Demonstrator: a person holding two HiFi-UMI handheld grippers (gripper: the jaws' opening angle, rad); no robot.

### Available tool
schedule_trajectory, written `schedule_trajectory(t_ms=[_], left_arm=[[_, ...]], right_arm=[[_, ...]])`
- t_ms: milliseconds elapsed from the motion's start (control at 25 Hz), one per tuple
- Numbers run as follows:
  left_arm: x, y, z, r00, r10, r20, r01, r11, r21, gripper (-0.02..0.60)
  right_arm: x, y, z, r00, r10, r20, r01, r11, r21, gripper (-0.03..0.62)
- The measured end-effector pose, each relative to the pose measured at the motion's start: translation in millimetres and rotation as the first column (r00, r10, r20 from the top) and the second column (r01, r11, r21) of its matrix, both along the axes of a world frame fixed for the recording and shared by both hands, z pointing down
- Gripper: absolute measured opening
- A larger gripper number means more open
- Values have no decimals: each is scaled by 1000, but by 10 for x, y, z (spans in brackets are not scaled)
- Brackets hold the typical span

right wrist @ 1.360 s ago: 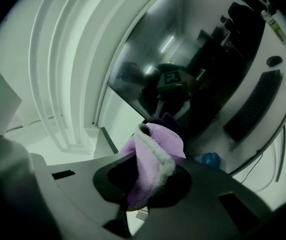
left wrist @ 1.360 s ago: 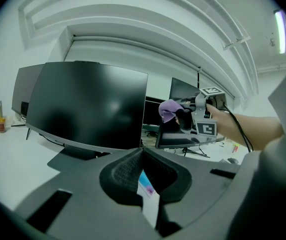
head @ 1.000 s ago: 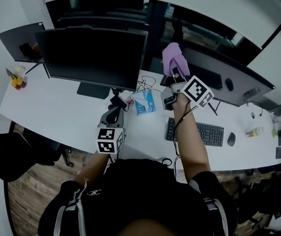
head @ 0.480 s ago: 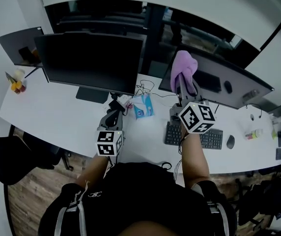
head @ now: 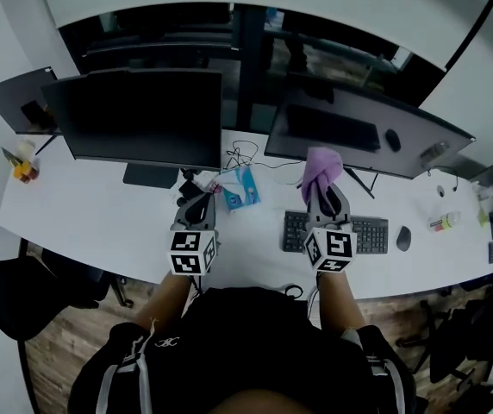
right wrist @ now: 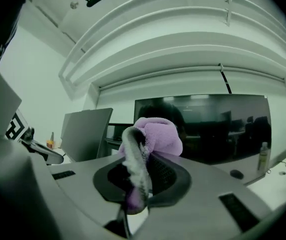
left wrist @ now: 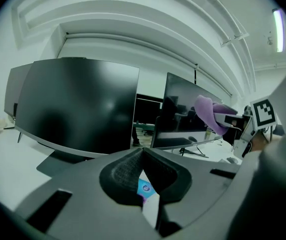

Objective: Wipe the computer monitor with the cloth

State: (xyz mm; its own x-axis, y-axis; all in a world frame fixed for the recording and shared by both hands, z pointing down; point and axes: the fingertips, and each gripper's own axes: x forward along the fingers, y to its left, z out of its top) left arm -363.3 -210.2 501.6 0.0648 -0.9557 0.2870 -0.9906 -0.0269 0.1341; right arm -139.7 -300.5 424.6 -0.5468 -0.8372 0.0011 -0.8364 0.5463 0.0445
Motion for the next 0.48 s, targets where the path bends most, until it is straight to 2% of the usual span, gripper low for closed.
schedule_trajectory(t_ms=[480], left_arm=[[330,-142,-51,999,45,13,-45,999,10,14]], right_arm=[[556,-17,160,997,62,51,-59,997,-56,61]])
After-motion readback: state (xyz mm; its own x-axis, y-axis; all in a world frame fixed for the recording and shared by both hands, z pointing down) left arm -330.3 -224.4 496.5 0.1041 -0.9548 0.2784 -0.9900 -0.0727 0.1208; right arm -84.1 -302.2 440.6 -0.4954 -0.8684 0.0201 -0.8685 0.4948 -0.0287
